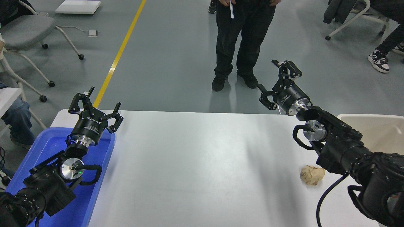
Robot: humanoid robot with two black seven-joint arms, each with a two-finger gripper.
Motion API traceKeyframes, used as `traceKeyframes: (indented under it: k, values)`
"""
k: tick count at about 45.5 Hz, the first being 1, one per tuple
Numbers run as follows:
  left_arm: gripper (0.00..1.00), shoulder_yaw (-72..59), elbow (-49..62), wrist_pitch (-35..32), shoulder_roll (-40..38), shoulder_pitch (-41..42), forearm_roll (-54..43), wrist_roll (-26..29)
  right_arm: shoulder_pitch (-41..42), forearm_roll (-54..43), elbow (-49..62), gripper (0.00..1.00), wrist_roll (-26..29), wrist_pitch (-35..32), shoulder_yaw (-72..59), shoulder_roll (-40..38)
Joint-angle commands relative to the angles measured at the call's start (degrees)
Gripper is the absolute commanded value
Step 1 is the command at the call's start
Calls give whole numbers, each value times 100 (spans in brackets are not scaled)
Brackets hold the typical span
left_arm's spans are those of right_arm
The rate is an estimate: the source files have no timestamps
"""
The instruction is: Dispose of the paper cup in the dustbin
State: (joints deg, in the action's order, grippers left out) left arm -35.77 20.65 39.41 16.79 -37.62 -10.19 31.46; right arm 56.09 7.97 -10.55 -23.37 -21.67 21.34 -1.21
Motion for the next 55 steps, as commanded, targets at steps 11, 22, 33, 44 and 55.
traceKeyframes:
  k: [11, 22, 33, 44, 55]
  values:
    - [100, 0, 0, -3, 0, 0, 0, 0, -467, 20, -61, 100, -80, 84, 1232, 121]
    - [100, 0, 0, -3, 0, 0, 0, 0, -634, 29, -61, 100, -238, 58, 1504, 121]
    - [100, 0, 0, 6, 0, 0, 0, 0, -801, 38, -114, 100, -493, -4, 1724, 121]
    - [100, 0, 0, 6, 0, 0, 0, 0, -810, 20, -96, 100, -458, 5, 1645, 121]
    - [100, 0, 0, -3, 0, 0, 0, 0, -801, -76, -105, 100, -467, -22, 1619, 121]
